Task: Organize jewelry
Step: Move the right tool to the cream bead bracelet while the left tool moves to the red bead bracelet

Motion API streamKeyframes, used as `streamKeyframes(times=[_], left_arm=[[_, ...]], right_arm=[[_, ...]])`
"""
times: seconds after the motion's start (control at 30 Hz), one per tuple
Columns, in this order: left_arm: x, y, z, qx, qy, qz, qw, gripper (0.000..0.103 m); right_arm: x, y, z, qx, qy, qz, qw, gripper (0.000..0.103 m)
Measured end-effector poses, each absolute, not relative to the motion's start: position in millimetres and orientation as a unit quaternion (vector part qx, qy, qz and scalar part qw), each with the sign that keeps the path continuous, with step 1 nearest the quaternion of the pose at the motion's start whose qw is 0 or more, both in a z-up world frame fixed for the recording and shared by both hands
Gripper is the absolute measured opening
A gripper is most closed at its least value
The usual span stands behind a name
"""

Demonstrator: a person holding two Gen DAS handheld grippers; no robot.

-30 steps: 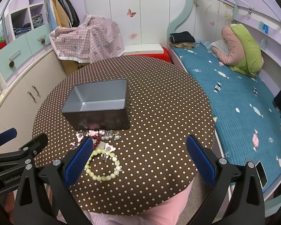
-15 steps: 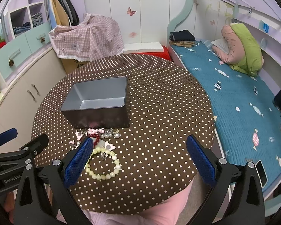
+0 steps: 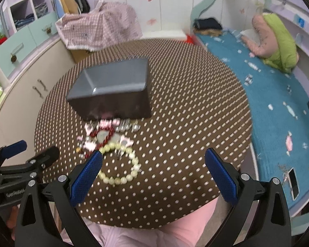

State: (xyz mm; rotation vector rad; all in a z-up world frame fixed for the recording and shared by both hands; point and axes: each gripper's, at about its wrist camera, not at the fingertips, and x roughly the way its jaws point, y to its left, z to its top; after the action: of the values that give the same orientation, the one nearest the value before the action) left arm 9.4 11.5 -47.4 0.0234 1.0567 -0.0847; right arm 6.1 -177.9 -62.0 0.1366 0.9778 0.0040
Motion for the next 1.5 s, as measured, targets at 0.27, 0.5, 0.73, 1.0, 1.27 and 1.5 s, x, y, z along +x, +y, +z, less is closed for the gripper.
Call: streamKeyframes(times=[0.27,0.5,0.73,1.0,1.27,1.5], left_arm=[[13.9,24.2,-67.4,0.001,0.528,-0.037,0.848,0.096],[24.0,18.3,-79.9,-0.004,0.54,-0.06,0.839,0.096],[48.0,8.1,-94.7,-0.014,0.566,-0.09,0.82,0.096],[61.0,-13.7,-101.1,0.029,0.539,-0.074,0.839,0.075],[58.4,-15.9,-95.2,0.05,0.521,-0.061,0.85,0.012],[59.9,17.7,-92.6,-0.049,0.539,-0.107,0.834,0.051]], right_arm=[[14.5,-171.4,-93.8,0.068,0.502,0.01,0.862,0.096],[27.2,-160.4,-116.2,0.046,0.525,0.011,0.85,0.067],[31.2,-145.6,-117.7,0.013,0.505,0.004,0.863,0.039],[33.6,-147.2,-117.0,0.019,0.497,0.012,0.867,0.02],[24.4,-161.2,-113.3,0.028,0.496,0.015,0.868,0.018],[25.0,-167.0,-113.2,0.037,0.497,0.02,0.867,0.018]])
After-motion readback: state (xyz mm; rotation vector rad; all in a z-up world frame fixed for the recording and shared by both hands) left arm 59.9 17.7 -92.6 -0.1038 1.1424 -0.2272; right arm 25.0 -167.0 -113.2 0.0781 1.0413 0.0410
